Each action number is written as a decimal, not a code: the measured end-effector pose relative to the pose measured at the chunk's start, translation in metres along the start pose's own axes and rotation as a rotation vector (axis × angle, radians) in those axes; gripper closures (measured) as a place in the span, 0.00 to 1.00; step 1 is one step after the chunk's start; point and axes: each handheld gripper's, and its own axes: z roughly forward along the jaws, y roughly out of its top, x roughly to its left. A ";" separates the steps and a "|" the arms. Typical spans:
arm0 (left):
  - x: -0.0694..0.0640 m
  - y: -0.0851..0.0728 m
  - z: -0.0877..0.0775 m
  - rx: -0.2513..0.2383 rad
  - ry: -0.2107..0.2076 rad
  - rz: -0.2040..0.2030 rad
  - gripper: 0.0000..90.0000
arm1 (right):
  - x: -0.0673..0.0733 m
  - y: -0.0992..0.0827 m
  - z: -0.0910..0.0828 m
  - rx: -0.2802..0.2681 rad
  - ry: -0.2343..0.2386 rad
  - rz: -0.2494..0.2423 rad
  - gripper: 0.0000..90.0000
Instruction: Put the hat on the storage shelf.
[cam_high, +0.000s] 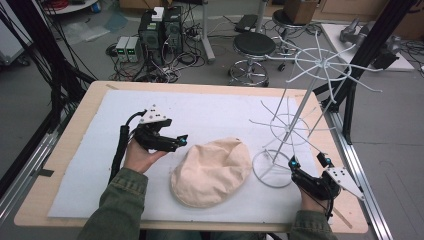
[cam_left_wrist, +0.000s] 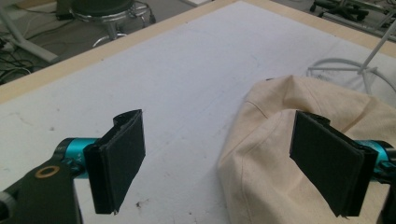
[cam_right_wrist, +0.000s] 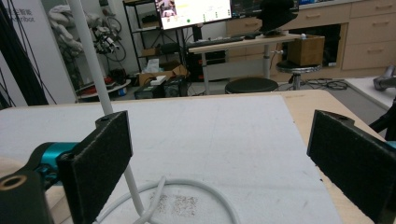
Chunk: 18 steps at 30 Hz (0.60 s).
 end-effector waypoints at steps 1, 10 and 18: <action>-0.001 0.000 0.002 0.008 0.002 0.004 0.21 | 0.001 0.000 0.000 0.001 0.003 0.003 0.07; -0.009 0.000 0.020 0.065 -0.024 0.033 0.21 | 0.000 0.000 -0.001 0.004 -0.014 0.013 0.07; -0.014 -0.007 0.042 0.173 -0.022 0.077 0.19 | 0.000 0.000 0.000 0.006 -0.010 0.006 0.07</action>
